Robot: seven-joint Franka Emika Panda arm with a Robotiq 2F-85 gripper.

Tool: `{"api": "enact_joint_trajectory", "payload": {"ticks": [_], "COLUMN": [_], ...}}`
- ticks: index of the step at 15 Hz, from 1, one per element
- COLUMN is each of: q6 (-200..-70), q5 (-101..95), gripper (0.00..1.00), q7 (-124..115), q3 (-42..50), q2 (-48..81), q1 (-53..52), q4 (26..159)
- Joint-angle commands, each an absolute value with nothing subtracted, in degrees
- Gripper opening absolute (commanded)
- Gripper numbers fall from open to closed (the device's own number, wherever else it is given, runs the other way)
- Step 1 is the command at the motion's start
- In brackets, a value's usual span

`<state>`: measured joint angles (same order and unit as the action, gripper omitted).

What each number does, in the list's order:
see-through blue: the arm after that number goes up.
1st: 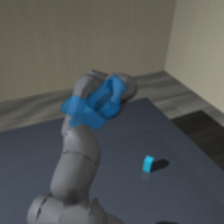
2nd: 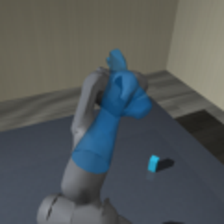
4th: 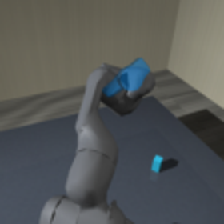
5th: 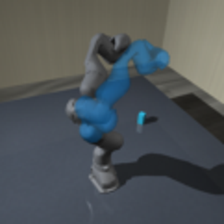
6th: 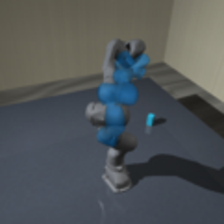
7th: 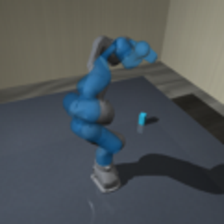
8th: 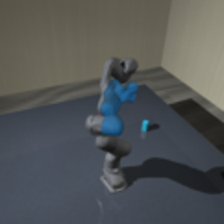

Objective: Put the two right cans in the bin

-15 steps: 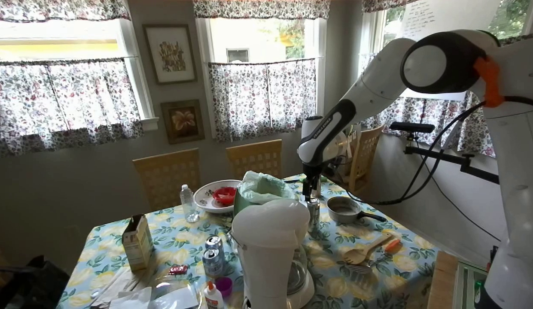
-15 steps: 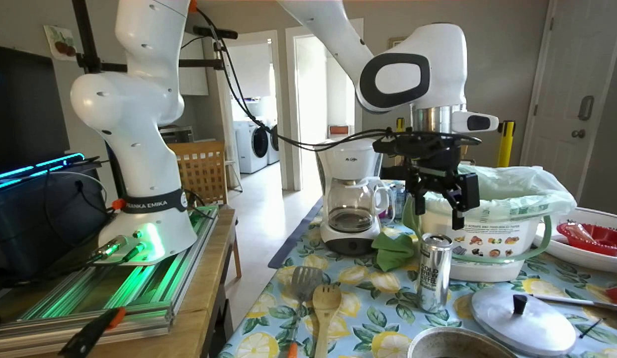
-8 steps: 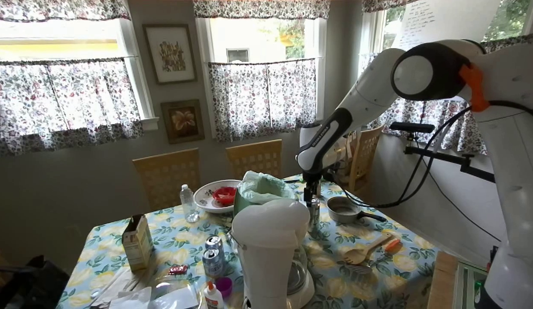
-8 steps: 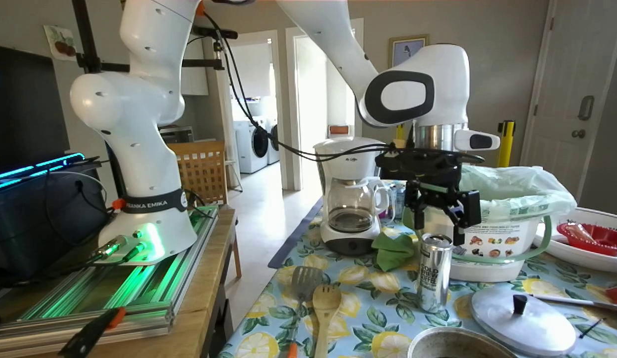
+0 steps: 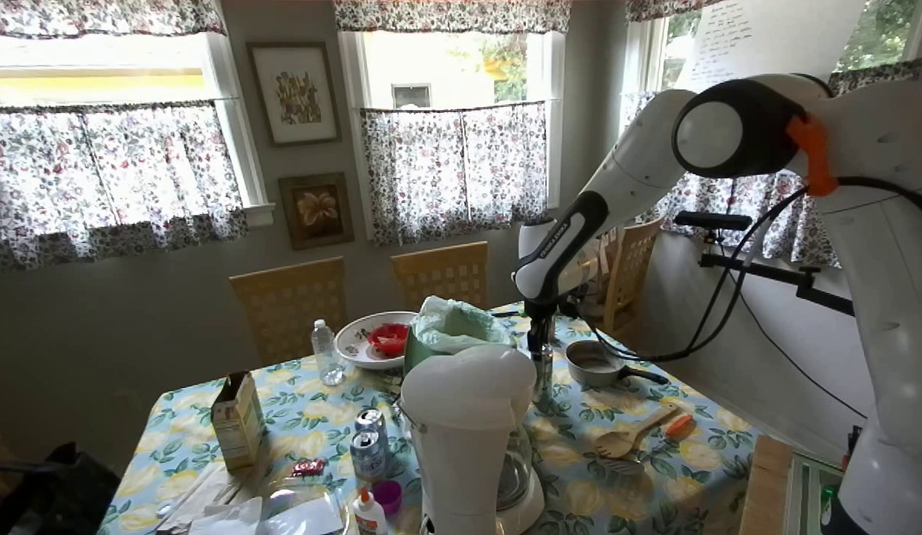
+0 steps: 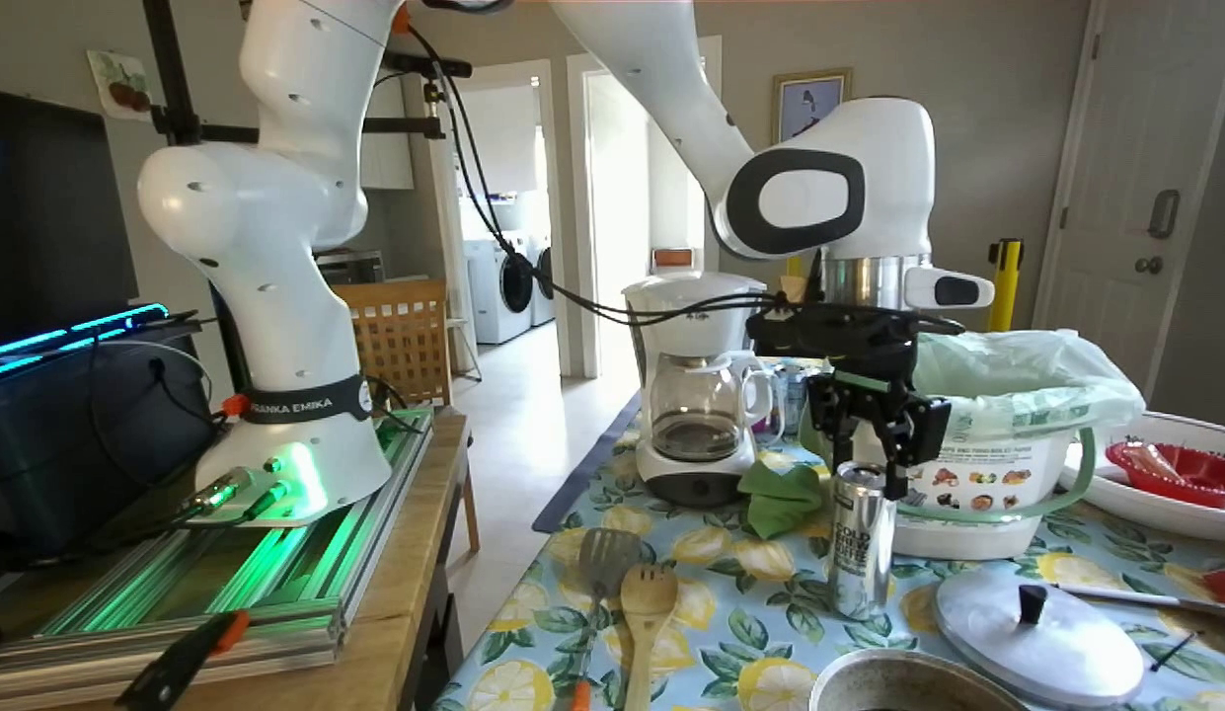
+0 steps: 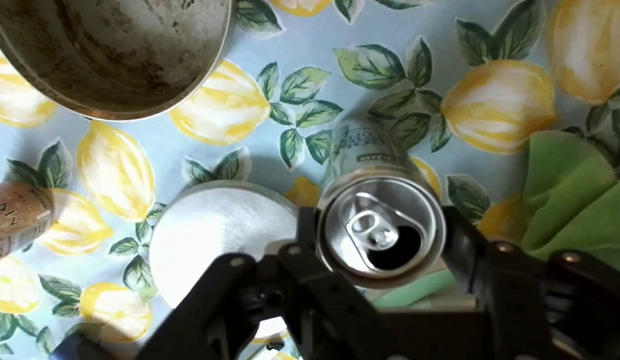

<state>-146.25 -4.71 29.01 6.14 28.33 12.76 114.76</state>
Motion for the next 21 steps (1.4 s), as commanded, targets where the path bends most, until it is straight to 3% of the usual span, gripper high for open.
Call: {"api": "enact_joint_trajectory", "payload": {"ticks": [1,21], "q6": [-146.8,-135.0], "q5": [-6.2,-10.0], "gripper": [0.38,0.38], "q7": [29.3,28.9], "q3": [5.1,6.1], "q2": [29.5,4.8], "q1": [14.0,10.7], "q4": [113.3,116.4]}}
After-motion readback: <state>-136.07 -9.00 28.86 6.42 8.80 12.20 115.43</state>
